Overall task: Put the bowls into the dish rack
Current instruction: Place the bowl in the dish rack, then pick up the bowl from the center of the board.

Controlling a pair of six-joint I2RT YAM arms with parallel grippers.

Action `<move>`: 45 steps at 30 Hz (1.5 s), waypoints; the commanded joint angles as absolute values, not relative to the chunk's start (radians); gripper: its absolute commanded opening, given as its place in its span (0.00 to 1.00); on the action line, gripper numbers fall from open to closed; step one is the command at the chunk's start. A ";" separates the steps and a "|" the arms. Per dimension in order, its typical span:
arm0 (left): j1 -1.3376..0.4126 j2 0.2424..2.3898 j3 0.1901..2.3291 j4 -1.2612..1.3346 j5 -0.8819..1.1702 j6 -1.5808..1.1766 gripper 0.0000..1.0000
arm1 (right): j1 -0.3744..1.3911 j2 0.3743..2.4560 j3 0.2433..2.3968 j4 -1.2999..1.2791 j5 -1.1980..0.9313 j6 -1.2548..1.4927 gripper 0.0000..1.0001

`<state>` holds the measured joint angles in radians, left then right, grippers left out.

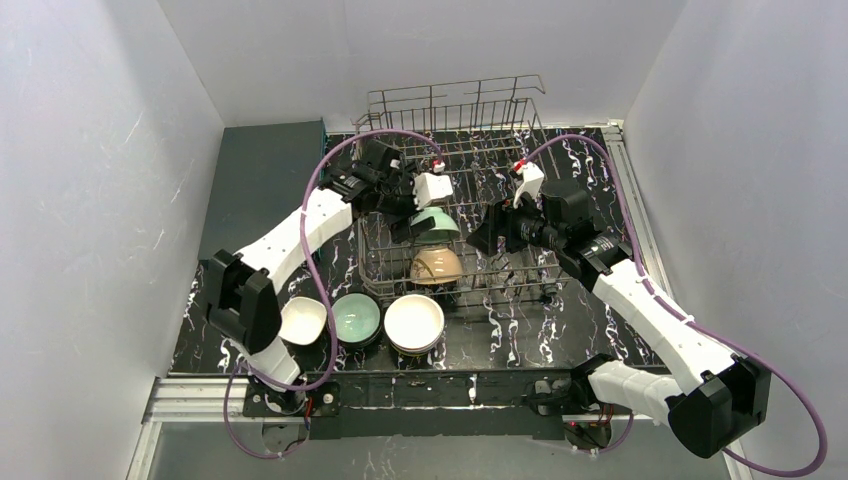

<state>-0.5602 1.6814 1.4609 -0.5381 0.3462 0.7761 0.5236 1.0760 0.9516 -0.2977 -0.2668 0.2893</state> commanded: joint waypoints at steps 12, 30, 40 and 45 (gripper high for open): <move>-0.553 1.311 1.278 -0.403 0.448 0.476 0.92 | 0.518 1.110 0.967 -0.250 -0.332 0.306 0.82; -0.549 0.894 0.983 -0.514 0.032 -0.289 0.98 | 0.518 1.361 1.164 -0.353 -0.461 0.304 0.91; -0.549 0.699 0.820 -0.672 -0.116 -0.659 0.93 | 0.518 1.380 1.212 -0.491 -0.515 0.274 0.91; -0.550 0.651 0.790 -0.821 -0.177 -0.845 0.84 | 0.518 1.299 1.171 -0.519 -0.515 0.291 0.92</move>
